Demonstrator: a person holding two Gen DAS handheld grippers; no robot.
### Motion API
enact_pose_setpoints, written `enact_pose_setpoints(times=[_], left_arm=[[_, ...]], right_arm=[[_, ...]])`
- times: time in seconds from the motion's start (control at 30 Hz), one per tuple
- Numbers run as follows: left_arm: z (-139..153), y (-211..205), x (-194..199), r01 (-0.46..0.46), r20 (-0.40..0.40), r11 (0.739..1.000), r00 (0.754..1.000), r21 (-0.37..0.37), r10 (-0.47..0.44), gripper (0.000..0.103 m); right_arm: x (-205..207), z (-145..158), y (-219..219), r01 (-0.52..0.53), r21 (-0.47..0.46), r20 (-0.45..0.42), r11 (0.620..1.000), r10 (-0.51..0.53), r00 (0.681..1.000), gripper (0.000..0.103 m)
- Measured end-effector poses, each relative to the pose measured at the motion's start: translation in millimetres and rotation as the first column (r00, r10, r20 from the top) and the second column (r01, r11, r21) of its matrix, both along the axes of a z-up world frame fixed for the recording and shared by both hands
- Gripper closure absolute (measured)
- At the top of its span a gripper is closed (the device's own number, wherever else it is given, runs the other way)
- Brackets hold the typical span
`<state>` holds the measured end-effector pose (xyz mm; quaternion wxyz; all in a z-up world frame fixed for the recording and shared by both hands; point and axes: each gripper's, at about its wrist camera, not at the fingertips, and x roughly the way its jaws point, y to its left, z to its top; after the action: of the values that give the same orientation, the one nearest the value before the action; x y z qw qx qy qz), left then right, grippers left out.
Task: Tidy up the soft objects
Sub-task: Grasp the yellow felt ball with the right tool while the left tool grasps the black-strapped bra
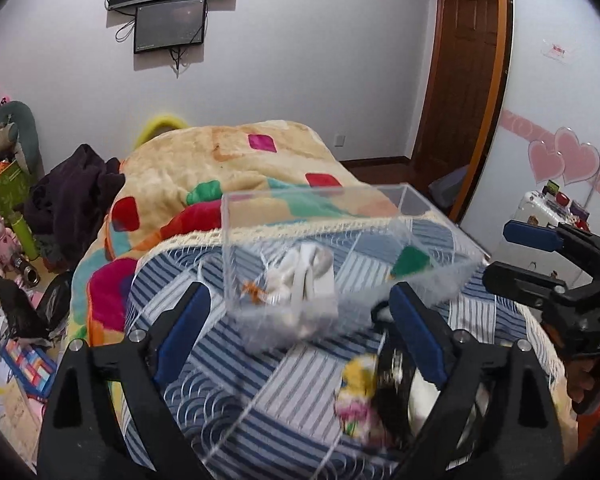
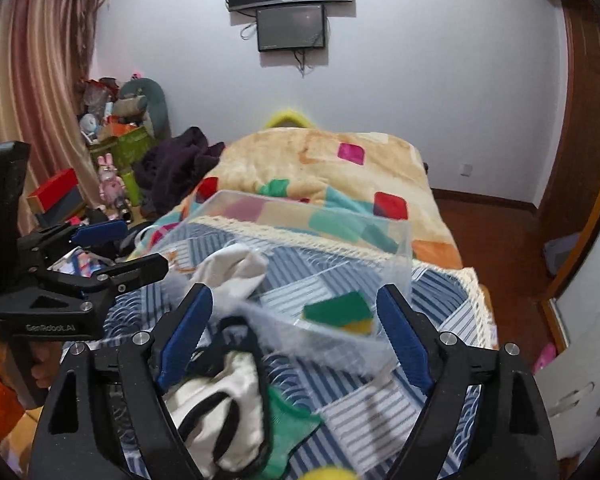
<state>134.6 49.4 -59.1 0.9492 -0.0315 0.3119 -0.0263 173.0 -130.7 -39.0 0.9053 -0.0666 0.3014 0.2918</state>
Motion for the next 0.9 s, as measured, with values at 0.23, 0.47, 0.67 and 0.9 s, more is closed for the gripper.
enact_pose_setpoints(times=[0.23, 0.47, 0.67, 0.9], left_arm=[[-21, -10, -33, 0.033, -0.072, 0.999, 0.997, -0.022, -0.035, 0.010], [-31, -42, -27, 0.091, -0.078, 0.996, 0.993, -0.017, -0.092, 0.010], [-47, -54, -12, 0.110, -0.123, 0.993, 0.986, -0.040, -0.114, 0.029], [-62, -65, -9, 0.171, -0.165, 0.982, 0.969, -0.075, -0.181, 0.065]], right_arm=[[-24, -21, -6, -0.004, -0.001, -0.028, 1.000, 0.004, 1.000, 0.020], [-34, -41, -37, 0.077, -0.005, -0.096, 0.997, -0.077, 0.992, 0.020], [-43, -59, -61, 0.126, -0.041, -0.134, 0.991, -0.131, 0.982, 0.020], [-45, -85, -73, 0.144, -0.035, -0.211, 0.989, -0.148, 0.966, 0.020]])
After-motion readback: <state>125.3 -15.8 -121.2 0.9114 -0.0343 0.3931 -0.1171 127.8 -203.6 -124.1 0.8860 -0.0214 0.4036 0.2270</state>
